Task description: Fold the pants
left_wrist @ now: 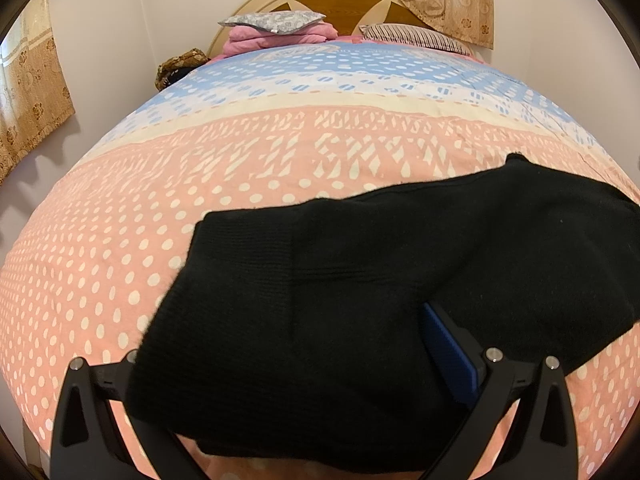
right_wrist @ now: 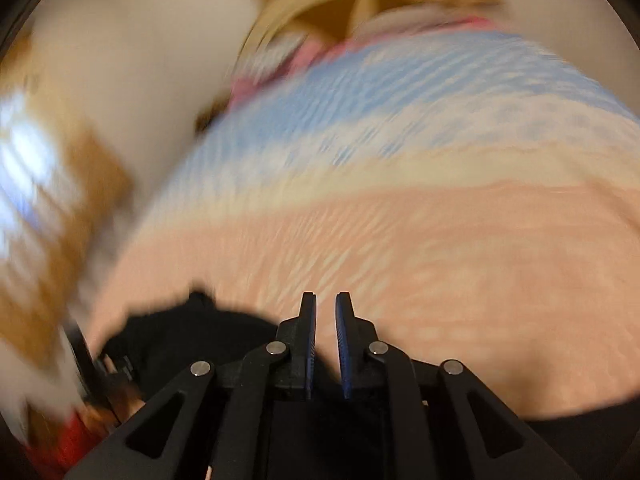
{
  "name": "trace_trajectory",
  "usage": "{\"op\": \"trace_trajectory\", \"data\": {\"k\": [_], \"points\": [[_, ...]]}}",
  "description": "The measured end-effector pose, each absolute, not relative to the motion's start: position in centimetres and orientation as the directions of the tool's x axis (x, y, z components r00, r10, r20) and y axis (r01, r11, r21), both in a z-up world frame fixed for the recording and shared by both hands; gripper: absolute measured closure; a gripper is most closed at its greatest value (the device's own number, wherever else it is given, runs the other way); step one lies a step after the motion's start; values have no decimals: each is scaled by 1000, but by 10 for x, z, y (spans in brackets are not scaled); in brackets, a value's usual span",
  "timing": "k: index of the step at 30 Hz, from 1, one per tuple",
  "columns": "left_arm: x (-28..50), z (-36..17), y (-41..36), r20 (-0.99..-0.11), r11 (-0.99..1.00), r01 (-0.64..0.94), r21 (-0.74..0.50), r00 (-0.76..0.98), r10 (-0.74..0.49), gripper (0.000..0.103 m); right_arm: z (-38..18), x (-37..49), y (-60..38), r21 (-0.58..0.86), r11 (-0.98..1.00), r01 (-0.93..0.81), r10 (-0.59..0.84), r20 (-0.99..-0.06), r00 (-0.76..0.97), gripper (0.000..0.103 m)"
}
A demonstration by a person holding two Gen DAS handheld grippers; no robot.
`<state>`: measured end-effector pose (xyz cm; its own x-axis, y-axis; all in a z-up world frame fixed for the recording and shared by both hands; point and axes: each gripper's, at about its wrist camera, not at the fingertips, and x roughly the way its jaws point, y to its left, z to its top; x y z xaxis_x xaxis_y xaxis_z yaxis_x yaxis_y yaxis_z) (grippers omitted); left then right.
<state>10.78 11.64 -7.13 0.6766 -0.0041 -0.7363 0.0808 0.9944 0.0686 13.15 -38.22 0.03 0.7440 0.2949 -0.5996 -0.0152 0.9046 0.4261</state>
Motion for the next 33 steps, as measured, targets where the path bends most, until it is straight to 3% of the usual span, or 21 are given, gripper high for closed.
{"op": "trace_trajectory", "data": {"k": [4,8,10,14,18,22,26,30,33], "points": [[119,-70,120,-747,994,85,66,665,-7,0,-1,57,-424,371,915,158,109,-605,789,93],[132,-69,129,-771,996,78,34,636,-23,0,-36,-15,-438,426,861,278,61,-629,775,93],[130,-64,132,-774,998,69,12,633,-34,0,-55,-39,-441,502,812,299,96,-619,779,93],[98,-33,133,-676,993,101,56,736,-37,0,-75,-55,-432,562,772,296,126,-592,796,93],[79,-9,177,-629,999,8,-42,777,-33,0,-82,-50,-427,608,746,271,152,-552,820,93],[73,-17,224,-648,983,-112,-144,761,-8,0,-82,-36,-419,634,739,227,195,-524,829,93],[74,-39,228,-663,954,-83,-289,736,-137,0,-83,-29,-406,629,751,203,218,-526,822,93],[85,-66,196,-738,960,-58,-275,652,-173,0,-87,-29,-404,643,736,211,226,-528,818,93],[76,-70,180,-731,969,-68,-237,670,-132,0,-90,-33,-407,649,728,220,226,-530,818,93]]}}
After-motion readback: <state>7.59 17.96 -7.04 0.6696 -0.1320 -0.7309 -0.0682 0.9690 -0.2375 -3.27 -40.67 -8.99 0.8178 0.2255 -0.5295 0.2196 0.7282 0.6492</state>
